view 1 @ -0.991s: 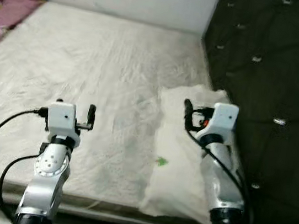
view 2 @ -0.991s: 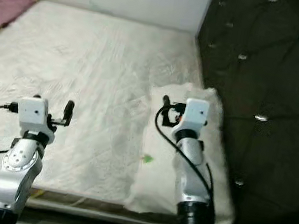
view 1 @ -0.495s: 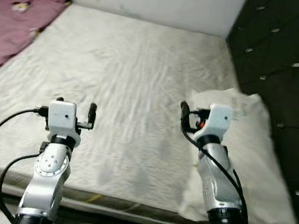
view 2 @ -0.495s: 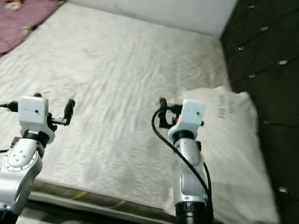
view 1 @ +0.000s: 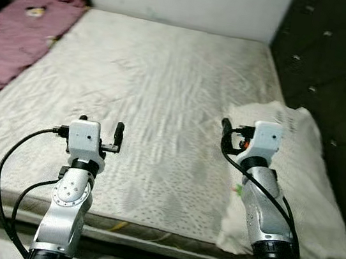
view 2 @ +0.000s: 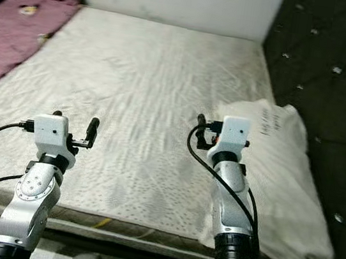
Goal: Clean up the room
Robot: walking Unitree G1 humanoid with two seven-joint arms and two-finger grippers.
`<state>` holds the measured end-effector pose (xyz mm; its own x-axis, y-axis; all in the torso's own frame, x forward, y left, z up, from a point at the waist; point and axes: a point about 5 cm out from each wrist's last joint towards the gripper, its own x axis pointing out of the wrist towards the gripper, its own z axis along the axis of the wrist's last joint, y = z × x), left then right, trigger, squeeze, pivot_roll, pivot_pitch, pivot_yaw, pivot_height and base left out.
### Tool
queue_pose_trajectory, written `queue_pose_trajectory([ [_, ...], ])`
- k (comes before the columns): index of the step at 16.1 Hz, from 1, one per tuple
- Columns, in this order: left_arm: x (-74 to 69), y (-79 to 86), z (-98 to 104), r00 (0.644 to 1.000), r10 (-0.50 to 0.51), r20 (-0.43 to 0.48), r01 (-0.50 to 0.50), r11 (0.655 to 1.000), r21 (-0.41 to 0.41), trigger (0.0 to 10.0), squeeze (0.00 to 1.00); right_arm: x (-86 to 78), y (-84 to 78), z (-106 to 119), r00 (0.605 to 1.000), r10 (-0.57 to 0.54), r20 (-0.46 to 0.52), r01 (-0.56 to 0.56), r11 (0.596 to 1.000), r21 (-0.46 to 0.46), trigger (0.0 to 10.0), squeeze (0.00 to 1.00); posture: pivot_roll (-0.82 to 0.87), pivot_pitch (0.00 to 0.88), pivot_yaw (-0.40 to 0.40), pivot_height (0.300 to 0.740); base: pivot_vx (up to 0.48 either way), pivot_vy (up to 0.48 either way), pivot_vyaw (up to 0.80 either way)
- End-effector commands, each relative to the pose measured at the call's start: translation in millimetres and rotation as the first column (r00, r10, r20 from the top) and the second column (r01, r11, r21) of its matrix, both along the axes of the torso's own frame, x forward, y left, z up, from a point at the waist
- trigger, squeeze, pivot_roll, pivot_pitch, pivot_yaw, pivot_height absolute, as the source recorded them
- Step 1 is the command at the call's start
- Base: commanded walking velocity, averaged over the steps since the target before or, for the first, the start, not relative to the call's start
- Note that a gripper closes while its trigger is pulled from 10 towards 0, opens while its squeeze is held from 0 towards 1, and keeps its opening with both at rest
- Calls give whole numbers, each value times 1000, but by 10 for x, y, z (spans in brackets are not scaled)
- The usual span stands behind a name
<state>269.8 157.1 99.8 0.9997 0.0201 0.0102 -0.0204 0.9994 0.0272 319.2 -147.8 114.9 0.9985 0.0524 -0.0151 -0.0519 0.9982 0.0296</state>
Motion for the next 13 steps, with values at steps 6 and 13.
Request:
queue_pose_trajectory([
  [6,-2,50,18,1000,2,3,-2,1000,-7,10000,0,-20,68,-112,998,31,-62,-32,999,-15,10000,0,69,28,-10,740,0,480,0],
  [13,8,37,27,1000,-8,5,8,1000,-23,10000,0,-9,73,-136,996,35,-81,-37,999,-19,10000,0,68,28,-10,740,0,480,0],
])
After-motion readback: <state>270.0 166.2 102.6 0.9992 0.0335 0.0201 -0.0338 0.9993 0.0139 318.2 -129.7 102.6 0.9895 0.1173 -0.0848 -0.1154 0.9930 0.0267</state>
